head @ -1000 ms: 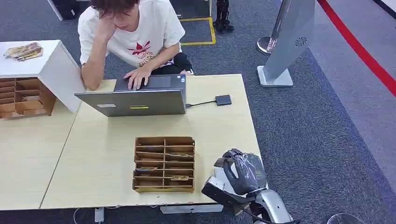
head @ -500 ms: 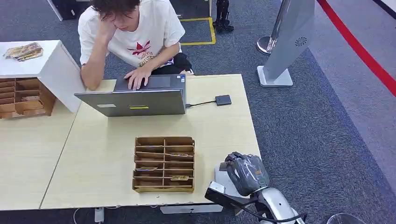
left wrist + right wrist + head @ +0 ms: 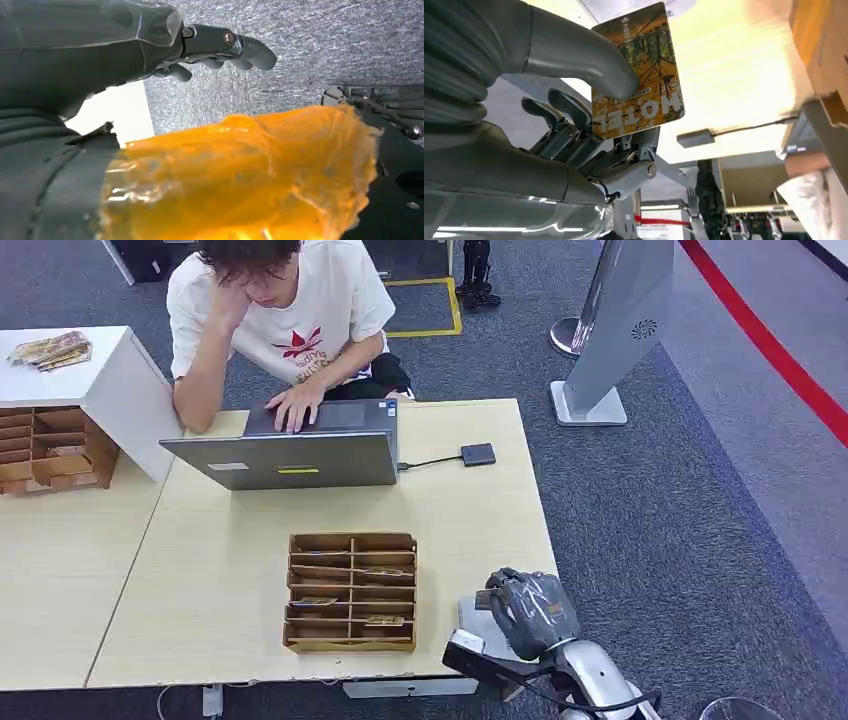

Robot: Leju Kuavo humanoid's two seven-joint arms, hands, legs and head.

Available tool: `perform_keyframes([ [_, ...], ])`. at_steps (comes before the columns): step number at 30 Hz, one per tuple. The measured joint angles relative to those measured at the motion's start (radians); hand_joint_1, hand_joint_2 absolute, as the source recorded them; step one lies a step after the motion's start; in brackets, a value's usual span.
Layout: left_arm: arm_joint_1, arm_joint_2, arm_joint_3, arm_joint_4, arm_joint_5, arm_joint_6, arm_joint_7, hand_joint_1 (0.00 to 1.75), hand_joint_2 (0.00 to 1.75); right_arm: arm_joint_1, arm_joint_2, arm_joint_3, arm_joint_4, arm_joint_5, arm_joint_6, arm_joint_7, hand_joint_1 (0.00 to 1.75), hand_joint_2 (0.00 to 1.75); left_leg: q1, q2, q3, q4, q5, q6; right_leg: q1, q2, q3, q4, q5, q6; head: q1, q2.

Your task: Pass the card to the sensor for recognition and then transmit it.

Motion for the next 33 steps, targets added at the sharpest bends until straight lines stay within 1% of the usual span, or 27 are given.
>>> perform_keyframes([
  [7,0.0,0.003,0.0,0.0,-0.003,0.0,0.0,0.0,0.0,-0.036,-0.044,0.006,0.01,-0.038,0.068,0.016,1.75,1.75,0.0,0.0,0.0,0.0,0.0,0.0,0.0,0.0,0.0,0.0,0.0,0.0,0.0,0.0],
  [14,-0.001,0.004,0.0,0.0,-0.004,0.0,-0.002,0.0,0.0,-0.071,-0.065,0.023,0.027,-0.102,0.122,0.017,1.75,1.75,0.0,0.0,0.001,0.0,0.0,0.0,0.0,0.0,0.0,0.0,0.0,0.0,0.0,0.0],
  [18,-0.002,0.004,0.001,0.0,-0.004,0.0,-0.002,0.0,0.0,-0.09,-0.082,0.03,0.033,-0.193,0.16,-0.015,1.75,1.75,0.0,0.0,0.001,0.0,0.0,0.0,0.0,0.0,0.001,0.0,0.0,0.0,0.0,0.0],
  [20,-0.002,0.005,0.007,0.0,-0.004,-0.001,-0.003,0.0,0.0,-0.099,-0.096,0.031,0.033,-0.252,0.187,-0.037,1.75,1.75,0.0,0.0,0.002,0.0,0.0,0.0,0.0,0.0,0.001,0.0,0.0,0.0,0.0,0.0],
  [22,-0.002,0.005,0.014,0.0,-0.005,-0.002,-0.005,0.0,0.0,-0.106,-0.113,0.033,0.033,-0.284,0.203,-0.046,1.75,1.75,0.0,0.0,0.002,0.0,0.0,0.0,0.0,0.0,0.002,0.0,0.0,0.0,0.0,0.0],
  [28,-0.003,0.009,0.016,0.0,-0.008,-0.002,-0.009,0.0,0.0,-0.117,-0.134,0.045,0.035,-0.34,0.216,-0.06,1.75,1.75,0.0,0.0,0.002,0.0,0.0,0.0,0.0,0.0,0.002,0.0,0.0,0.0,0.0,0.0],
  [33,-0.003,0.01,0.016,0.0,-0.009,-0.002,-0.01,0.0,0.0,-0.125,-0.139,0.055,0.039,-0.349,0.218,-0.062,1.75,1.75,0.0,0.0,0.002,0.0,0.0,0.0,0.0,0.0,0.002,0.0,0.0,0.0,0.0,0.0],
])
